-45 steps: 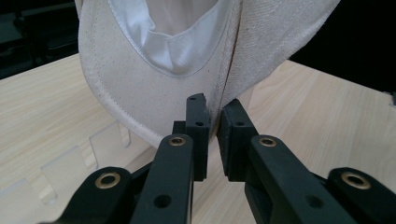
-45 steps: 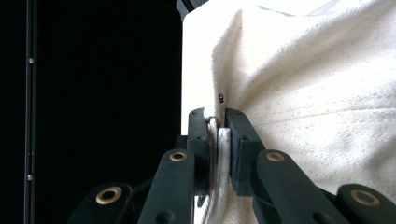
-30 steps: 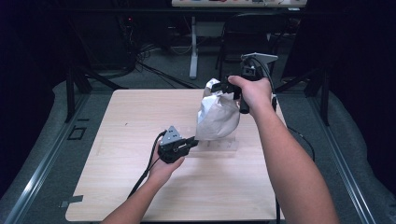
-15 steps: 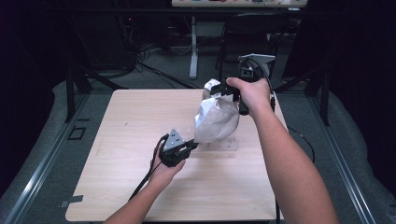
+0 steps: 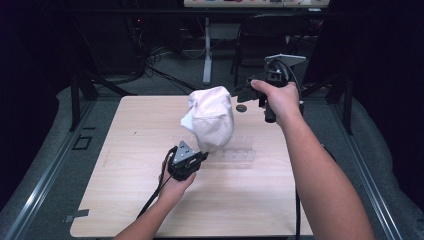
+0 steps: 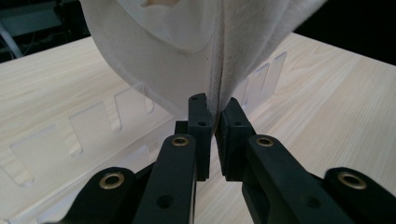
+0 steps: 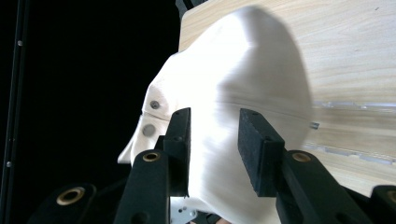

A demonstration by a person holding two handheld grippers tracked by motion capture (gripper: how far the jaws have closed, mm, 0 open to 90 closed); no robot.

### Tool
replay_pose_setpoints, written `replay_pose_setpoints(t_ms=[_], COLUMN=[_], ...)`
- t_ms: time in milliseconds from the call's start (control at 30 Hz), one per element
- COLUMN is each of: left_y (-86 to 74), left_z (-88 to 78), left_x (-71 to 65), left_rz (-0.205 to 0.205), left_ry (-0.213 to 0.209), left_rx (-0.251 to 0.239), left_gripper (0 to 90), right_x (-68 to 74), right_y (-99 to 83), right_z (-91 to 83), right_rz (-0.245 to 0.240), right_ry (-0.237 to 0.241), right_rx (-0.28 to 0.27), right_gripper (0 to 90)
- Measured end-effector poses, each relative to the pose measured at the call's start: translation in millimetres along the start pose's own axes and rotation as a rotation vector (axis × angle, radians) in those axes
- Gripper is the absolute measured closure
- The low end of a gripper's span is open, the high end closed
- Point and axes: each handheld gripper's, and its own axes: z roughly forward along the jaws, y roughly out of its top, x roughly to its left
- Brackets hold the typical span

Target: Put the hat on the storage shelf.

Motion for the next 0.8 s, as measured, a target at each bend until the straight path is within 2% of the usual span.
replay_pose_setpoints(t_ms=[167, 200, 233, 300, 333, 367, 433, 467, 500, 533, 567, 600, 633, 667, 733, 767, 800], left_y=[-14.1, -19.4, -23.3, -26.0, -26.0, -25.6, -25.6, -25.6, -25.5, -25.5, -25.5, -26.2, -27.3, -28.9, -31.5, -33.2, -34.6], left_z=[3.2, 5.3, 6.5, 5.9, 5.9, 6.5, 6.3, 5.6, 4.9, 4.1, 4.1, 3.3, 2.4, 1.6, -0.4, -2.3, -5.0], left_x=[3.9, 5.9, 6.8, 5.0, 5.0, 6.9, 6.7, 5.6, 5.6, 8.2, 8.2, 7.8, 5.2, 5.9, 10.5, 7.9, 8.0], left_rz=[-0.018, -0.052, -0.082, -0.117, -0.117, -0.084, -0.084, -0.099, -0.095, -0.061, -0.061, -0.073, -0.122, -0.126, -0.083, -0.126, -0.136], left_ry=[-0.004, -0.008, -0.03, -0.033, -0.033, -0.031, -0.029, -0.031, -0.026, -0.021, -0.021, -0.022, -0.033, -0.032, -0.032, -0.03, -0.027], left_rx=[0.029, 0.035, 0.041, 0.035, 0.035, 0.029, 0.032, 0.038, 0.041, 0.041, 0.041, 0.05, 0.061, 0.072, 0.086, 0.093, 0.103], left_gripper=[85.4, 85.4, 85.4, 85.4, 85.3, 85.3, 84.9, 84.5, 84.1, 82.2, 80.6, 79.2, 79.2, 77.9, 72.6, 72.6, 70.7], right_x=[-2.1, -2.5, -3.6, -5.9, -5.9, -6.6, -8.1, -9.0, -9.3, -10.1, -10.1, -11.3, -11.3, -11.9, -14.3, -14.3, -15.1], right_y=[-0.4, -0.4, -0.4, -1.0, -1.0, -1.2, -1.9, -2.3, -2.6, -3.8, -3.8, -4.7, -4.7, -5.2, -7.2, -7.2, -7.7], right_z=[-3.2, -3.6, -4.6, -5.0, -5.0, -4.6, -4.4, -4.3, -4.3, -4.1, -4.1, -4.6, -4.6, -4.5, -5.7, -5.7, -6.6], right_rz=[0.0, 0.0, -0.001, 0.006, 0.006, 0.004, -0.005, -0.013, -0.01, -0.018, -0.018, -0.027, -0.027, -0.03, -0.039, -0.039, -0.043], right_ry=[-0.013, -0.014, -0.018, -0.02, -0.02, -0.023, -0.046, -0.049, -0.048, -0.055, -0.055, -0.068, -0.068, -0.071, -0.087, -0.087, -0.091], right_rx=[0.001, -0.001, 0.001, -0.002, -0.002, -0.003, -0.002, -0.002, -0.002, -0.005, -0.005, 0.001, 0.001, -0.003, 0.001, 0.001, 0.007], right_gripper=[65.4, 65.4, 65.3, 65.1, 65.1, 65.1, 65.0, 64.9, 64.7, 64.1, 64.1, 63.5, 63.5, 63.3, 63.1, 63.1, 63.0])
